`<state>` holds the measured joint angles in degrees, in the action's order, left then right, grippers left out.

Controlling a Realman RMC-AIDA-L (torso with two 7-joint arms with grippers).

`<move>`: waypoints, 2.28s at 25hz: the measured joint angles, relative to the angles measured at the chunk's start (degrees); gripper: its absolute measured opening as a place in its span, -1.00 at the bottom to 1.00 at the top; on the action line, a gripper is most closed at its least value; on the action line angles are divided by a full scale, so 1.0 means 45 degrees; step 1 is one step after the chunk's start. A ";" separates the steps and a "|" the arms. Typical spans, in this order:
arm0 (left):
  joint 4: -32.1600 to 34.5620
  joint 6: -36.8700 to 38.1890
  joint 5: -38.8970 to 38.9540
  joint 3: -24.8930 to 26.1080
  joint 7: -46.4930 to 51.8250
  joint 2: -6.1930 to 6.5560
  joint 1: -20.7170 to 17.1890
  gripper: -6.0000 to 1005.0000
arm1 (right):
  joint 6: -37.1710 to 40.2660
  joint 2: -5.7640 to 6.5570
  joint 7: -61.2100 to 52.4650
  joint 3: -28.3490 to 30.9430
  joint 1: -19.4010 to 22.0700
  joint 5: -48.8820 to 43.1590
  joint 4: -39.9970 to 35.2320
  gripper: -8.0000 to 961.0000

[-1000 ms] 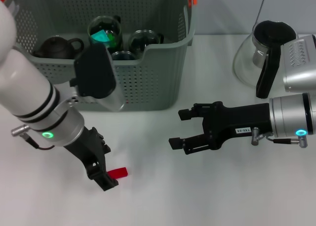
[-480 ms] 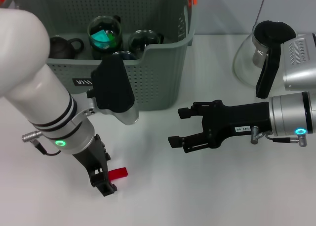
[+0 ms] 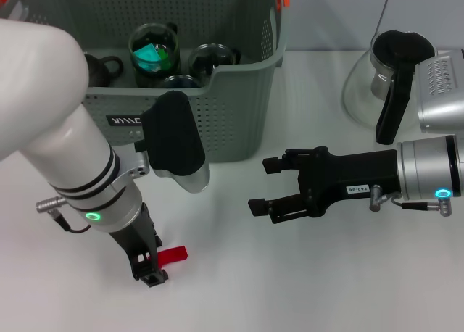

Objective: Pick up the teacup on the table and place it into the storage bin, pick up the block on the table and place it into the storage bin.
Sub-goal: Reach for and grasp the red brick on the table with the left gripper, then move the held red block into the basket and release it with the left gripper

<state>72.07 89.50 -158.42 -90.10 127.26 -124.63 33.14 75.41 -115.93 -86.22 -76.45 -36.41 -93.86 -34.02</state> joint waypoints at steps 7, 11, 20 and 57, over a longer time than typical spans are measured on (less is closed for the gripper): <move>-0.0113 -0.0202 -0.0070 -0.0104 0.0033 0.0000 0.0000 0.07 | 0.0000 -0.0017 0.0000 0.0012 0.0019 0.0000 0.0000 0.97; -0.0134 -0.0348 -0.0138 -0.0158 0.0147 0.0000 0.0001 0.02 | 0.0000 -0.0019 0.0000 0.0047 0.0025 0.0001 0.0000 0.97; 0.0133 -0.0386 -0.0316 -0.0255 0.0610 0.0000 0.0075 -0.54 | 0.0001 -0.0019 0.0000 0.0136 0.0027 0.0000 0.0000 0.96; -0.2408 -0.3614 0.6676 1.1136 -0.0756 0.2379 0.2464 0.01 | 0.1659 0.0039 0.0636 0.1248 0.0980 -0.0303 -0.0016 0.96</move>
<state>61.23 73.24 -128.38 -39.99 123.86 -113.92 44.23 82.87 -115.76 -83.36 -70.84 -32.00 -95.23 -34.09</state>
